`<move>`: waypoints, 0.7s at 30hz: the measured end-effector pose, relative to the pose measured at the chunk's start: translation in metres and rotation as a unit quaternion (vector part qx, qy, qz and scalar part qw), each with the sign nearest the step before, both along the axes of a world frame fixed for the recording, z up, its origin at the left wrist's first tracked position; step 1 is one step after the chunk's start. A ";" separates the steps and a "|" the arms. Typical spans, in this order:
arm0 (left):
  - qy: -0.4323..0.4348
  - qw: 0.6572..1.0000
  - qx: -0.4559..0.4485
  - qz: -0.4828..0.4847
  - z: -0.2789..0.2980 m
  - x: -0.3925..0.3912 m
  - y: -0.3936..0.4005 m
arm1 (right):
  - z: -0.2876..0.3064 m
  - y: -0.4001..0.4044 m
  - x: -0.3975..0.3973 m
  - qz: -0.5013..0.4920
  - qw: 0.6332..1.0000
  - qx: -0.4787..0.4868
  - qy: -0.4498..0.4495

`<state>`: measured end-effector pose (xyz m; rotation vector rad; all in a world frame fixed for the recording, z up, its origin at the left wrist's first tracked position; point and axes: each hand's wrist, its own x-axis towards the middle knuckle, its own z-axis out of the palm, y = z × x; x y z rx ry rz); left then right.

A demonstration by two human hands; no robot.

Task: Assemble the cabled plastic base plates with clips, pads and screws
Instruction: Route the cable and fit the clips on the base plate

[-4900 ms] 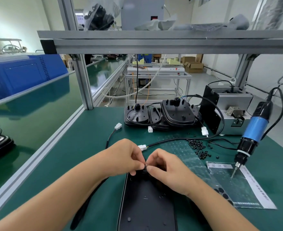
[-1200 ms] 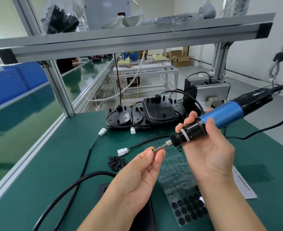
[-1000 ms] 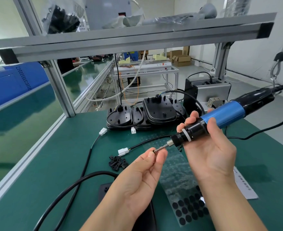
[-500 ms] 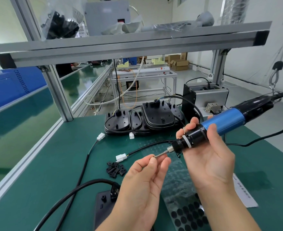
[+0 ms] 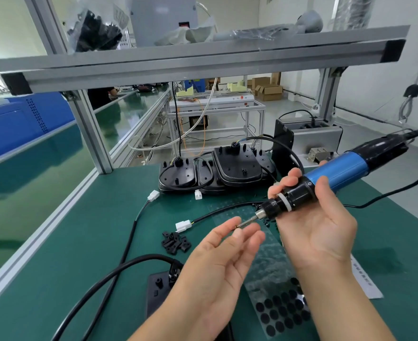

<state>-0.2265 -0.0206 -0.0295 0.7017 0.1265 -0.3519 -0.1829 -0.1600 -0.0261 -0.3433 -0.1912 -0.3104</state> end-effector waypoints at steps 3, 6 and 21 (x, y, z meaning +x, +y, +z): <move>-0.086 0.972 0.217 -0.022 0.012 -0.012 0.021 | -0.002 -0.001 -0.002 -0.001 1.000 -0.024 0.005; -0.324 0.707 0.614 0.132 0.034 -0.015 0.070 | -0.002 0.001 -0.002 0.006 0.999 -0.039 0.004; -0.273 0.649 0.665 -0.249 0.028 0.049 0.132 | 0.004 0.060 -0.010 0.094 0.978 -0.184 -0.026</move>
